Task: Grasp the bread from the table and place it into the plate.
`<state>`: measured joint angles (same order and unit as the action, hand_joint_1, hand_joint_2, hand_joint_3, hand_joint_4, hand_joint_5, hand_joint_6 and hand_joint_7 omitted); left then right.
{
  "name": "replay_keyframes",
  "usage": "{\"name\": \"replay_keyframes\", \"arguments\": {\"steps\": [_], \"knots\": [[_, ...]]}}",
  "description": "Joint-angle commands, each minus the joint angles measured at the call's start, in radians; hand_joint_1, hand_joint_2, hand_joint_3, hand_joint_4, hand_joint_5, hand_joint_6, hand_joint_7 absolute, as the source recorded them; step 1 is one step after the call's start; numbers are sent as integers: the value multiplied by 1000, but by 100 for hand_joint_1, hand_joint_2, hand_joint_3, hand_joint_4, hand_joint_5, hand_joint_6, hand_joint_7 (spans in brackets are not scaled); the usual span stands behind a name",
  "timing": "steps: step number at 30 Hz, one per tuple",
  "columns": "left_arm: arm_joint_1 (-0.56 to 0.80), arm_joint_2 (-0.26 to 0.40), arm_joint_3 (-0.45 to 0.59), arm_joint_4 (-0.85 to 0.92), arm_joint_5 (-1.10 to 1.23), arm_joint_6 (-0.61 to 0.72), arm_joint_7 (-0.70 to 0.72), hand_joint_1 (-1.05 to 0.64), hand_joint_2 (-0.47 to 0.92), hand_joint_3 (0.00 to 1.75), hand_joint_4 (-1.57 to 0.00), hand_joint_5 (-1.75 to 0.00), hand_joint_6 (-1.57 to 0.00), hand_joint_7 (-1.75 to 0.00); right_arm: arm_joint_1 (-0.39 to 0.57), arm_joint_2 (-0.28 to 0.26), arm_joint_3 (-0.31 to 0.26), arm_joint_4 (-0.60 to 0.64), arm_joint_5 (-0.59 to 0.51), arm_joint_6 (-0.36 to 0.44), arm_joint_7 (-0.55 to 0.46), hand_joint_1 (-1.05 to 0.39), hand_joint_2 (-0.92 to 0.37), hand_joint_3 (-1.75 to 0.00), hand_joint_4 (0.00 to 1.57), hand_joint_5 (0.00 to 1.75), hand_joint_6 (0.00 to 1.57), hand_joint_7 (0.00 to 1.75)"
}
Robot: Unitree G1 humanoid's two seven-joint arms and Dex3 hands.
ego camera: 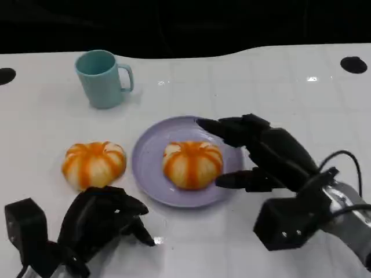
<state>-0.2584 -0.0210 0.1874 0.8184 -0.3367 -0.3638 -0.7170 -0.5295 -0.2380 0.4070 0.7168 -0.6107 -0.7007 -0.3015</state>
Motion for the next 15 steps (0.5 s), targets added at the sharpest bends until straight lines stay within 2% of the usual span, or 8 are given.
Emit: {"name": "replay_keyframes", "arguments": {"steps": [1,3,5,6,8,11,14,15], "knots": [[5,10,2,3,3,-7,3,-105,75,0,-157,-59,-157,-19,63,-52,-36,-34,-14,-67,-89,-16,-89,-1,55,88,78,26],[5,9,3,2,1,-3,4,-105,75,0,-157,-59,-157,-19,88,-66,-49,-41,-14,-97,-121,-11,-89,-1,62,102,86,31],[4,9,4,1,-1,1,4,-105,74,0,-157,-59,-157,-19,110,-80,-62,-49,-10,-121,-128,-9,-88,-7,64,119,84,51],[3,9,4,2,-2,1,3,-105,74,0,-157,-59,-157,-19,121,-88,-67,-53,-7,-131,-127,-7,-83,-18,66,122,82,61],[2,9,4,5,0,-5,1,-105,74,0,-157,-59,-157,-19,150,-109,-77,-77,-10,-138,-120,-6,-61,-68,72,133,84,70],[1,10,2,4,4,-7,5,-105,75,0,-157,-59,-157,-19,199,-133,-94,-127,19,-132,-72,-6,-56,-89,79,145,90,79],[1,8,2,1,1,0,3,-105,74,0,-157,-59,-157,-19,255,-150,-114,-183,63,-130,-12,-8,-54,-104,83,164,85,112],[1,8,2,0,1,0,4,-105,74,0,-157,-59,-157,-19,273,-154,-119,-202,72,-129,2,-8,-51,-110,83,167,84,117]]}}
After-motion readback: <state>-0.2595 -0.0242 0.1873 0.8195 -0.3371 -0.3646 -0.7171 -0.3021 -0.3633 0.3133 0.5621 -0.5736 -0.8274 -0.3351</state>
